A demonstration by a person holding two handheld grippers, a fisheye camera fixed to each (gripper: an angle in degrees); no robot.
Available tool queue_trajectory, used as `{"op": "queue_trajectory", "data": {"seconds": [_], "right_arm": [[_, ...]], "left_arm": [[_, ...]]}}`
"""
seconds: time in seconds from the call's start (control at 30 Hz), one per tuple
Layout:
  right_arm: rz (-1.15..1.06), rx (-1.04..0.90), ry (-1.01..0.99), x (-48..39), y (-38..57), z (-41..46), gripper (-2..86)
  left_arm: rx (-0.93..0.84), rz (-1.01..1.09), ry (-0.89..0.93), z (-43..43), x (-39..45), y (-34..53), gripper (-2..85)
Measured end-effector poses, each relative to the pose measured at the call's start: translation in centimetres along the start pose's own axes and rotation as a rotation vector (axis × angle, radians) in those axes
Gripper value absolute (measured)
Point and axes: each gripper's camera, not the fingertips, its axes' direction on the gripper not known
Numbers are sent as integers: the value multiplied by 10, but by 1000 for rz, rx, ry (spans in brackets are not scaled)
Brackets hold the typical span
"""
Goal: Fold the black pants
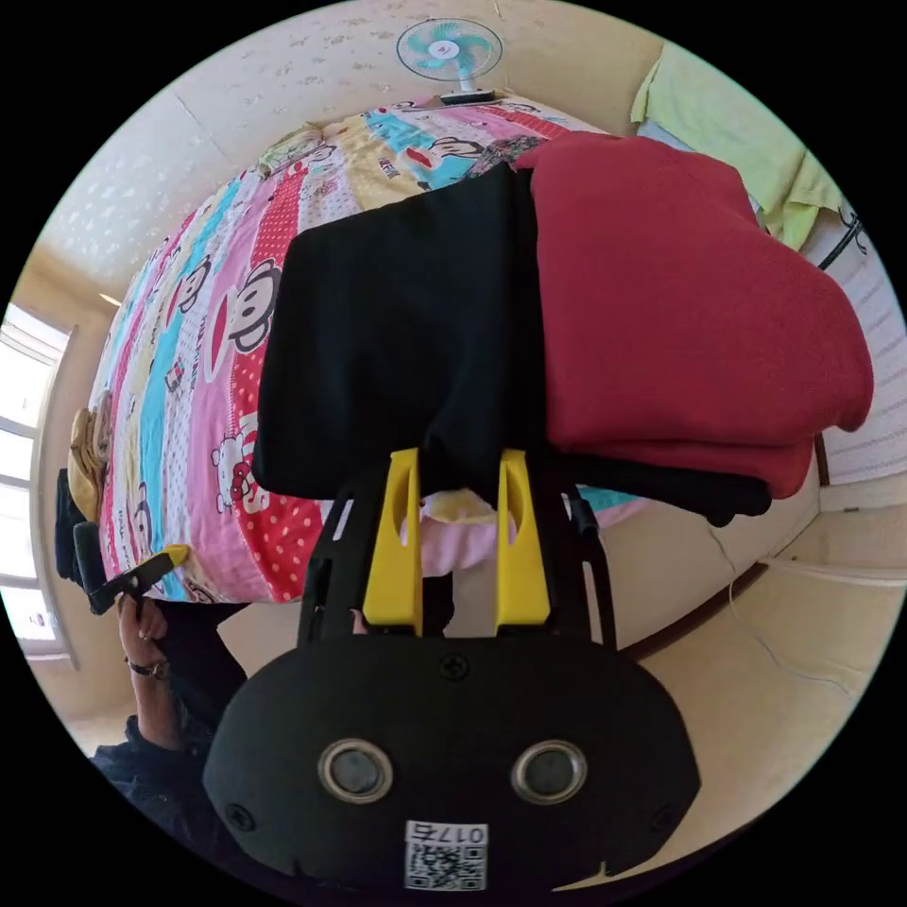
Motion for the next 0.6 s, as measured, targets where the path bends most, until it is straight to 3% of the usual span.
{"op": "queue_trajectory", "data": {"seconds": [0.17, 0.27, 0.33, 0.43, 0.5, 0.6], "right_arm": [[-61, 42, 213, -81, 29, -12, 143], [-157, 72, 127, -129, 43, -10, 67], [-180, 48, 11, -153, 43, -2, 72], [-271, -132, -363, -197, 27, 34, 74], [-366, -329, -809, -241, 9, 63, 65], [-477, -440, -1106, -312, -12, 78, 48]], "left_arm": [[340, -202, -313, -154, -67, 60, -10], [471, -293, -447, -203, -90, 85, -10], [517, -319, -553, -210, -100, 92, -10], [433, -313, -684, -182, -128, 82, -9], [561, -319, -679, -179, -126, 94, -10], [499, -324, -738, -182, -117, 84, -10]]}}
